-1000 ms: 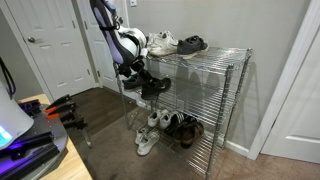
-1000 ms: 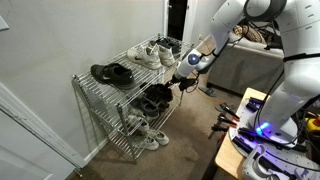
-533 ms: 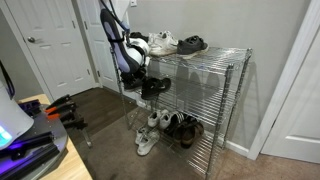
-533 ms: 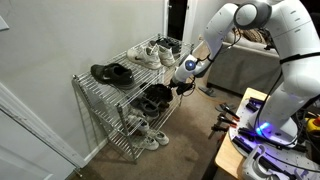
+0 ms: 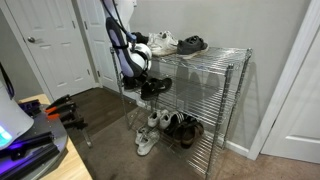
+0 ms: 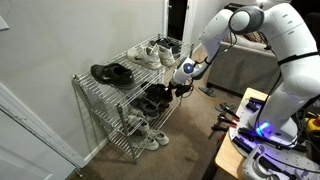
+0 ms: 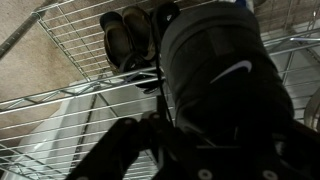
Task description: Remove the black shoes from the second rack and put it on the top rack next to its matching shoe
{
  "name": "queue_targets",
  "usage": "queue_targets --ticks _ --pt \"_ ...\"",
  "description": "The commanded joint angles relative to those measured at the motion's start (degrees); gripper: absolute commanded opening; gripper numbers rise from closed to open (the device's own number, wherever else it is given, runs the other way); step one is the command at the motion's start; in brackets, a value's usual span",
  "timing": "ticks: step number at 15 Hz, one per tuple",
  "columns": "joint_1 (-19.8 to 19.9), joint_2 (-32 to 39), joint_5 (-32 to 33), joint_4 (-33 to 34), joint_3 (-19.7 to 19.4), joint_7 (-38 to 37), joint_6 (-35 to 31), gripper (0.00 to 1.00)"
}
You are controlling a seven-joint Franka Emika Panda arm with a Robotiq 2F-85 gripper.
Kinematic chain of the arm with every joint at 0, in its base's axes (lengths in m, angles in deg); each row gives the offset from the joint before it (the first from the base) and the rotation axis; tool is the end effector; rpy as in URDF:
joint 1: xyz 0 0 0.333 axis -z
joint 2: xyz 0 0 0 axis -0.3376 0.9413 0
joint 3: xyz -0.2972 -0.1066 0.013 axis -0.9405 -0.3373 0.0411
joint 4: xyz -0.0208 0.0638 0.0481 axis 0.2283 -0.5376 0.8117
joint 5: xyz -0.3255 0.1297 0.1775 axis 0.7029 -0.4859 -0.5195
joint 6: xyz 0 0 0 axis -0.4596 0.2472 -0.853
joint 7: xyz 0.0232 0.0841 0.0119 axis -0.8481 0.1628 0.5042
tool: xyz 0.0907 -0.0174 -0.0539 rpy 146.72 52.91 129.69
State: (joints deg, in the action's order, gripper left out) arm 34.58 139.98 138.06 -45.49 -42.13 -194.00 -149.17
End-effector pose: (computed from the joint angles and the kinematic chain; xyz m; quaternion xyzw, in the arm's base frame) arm 0.5625 0.0396 0.0386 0.9636 -0.1079 0.2445 0.0115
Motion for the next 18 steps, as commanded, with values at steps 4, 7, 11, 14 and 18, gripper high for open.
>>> queue_targets --ticks 4,7,11,14,18 --pt "0.3 -0.3 3.0 -1.2 0.5 -2.1 1.8 0.09" --pt "-0.1 -4.0 2.6 -5.9 0.3 -3.1 4.3 0.03" --pt "0.0 -7.5 2.7 -11.1 0.8 -2.3 5.4 0.06" --pt "-0.9 -11.1 0.5 -17.4 0.0 -0.7 7.0 0.06" --pt "-1.5 -18.3 2.3 -26.7 0.7 -2.4 10.1 0.06"
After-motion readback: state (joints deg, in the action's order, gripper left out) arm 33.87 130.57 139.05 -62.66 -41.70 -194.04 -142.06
